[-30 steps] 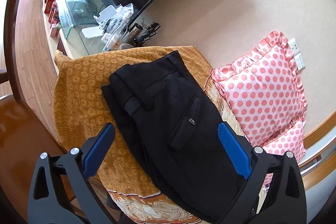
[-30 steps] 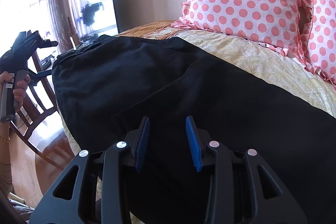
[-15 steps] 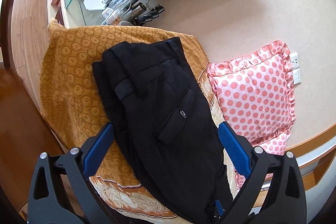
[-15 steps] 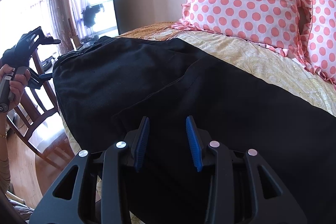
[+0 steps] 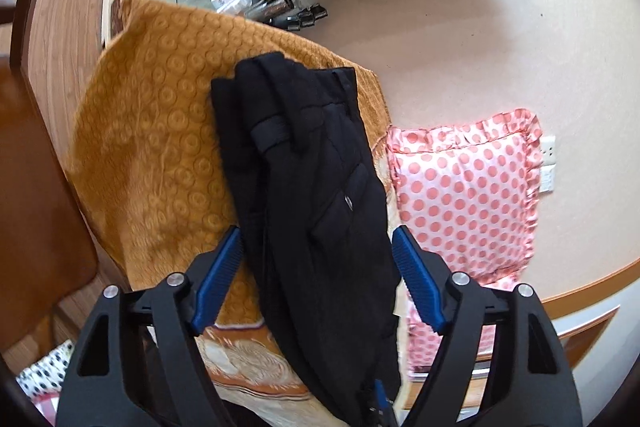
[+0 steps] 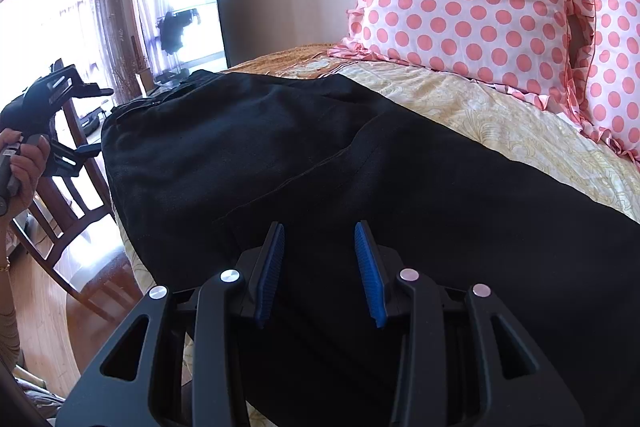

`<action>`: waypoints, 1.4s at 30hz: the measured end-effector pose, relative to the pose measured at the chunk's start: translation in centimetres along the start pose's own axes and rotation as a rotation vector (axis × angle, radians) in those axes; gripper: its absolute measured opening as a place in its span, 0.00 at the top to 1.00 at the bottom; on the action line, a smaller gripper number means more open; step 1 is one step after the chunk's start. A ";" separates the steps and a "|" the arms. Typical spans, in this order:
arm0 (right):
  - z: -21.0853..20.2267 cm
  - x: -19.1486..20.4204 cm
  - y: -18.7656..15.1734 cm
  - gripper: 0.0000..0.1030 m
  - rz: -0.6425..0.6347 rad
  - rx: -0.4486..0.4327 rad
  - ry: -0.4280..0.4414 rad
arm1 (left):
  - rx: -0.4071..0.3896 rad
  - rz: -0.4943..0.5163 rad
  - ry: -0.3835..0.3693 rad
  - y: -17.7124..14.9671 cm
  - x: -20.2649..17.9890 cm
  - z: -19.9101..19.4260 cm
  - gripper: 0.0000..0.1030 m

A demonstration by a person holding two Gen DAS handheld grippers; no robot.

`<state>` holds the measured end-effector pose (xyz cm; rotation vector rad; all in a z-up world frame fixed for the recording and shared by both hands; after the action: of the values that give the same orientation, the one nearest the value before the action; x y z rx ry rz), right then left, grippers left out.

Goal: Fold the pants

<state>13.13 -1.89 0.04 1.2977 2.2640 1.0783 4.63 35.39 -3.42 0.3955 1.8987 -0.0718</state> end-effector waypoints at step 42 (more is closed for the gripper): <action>-4.8 -1.9 -1.2 0.30 0.030 -0.145 -0.022 | -0.141 0.650 0.196 -2.0 -11.7 2.9 0.92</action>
<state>10.54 -6.00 2.20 1.2816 2.1142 1.2080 10.20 30.06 6.05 0.9268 1.8627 0.5455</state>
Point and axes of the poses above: each gripper's, at about its wrist camera, not at the fingertips, and z roughly the way its jaws point, x to its left, y to its top, the point moved 7 cm from there along z, roughly the way its jaws point, and after that the axes turned 5 degrees about -y, right-handed, at the moved point
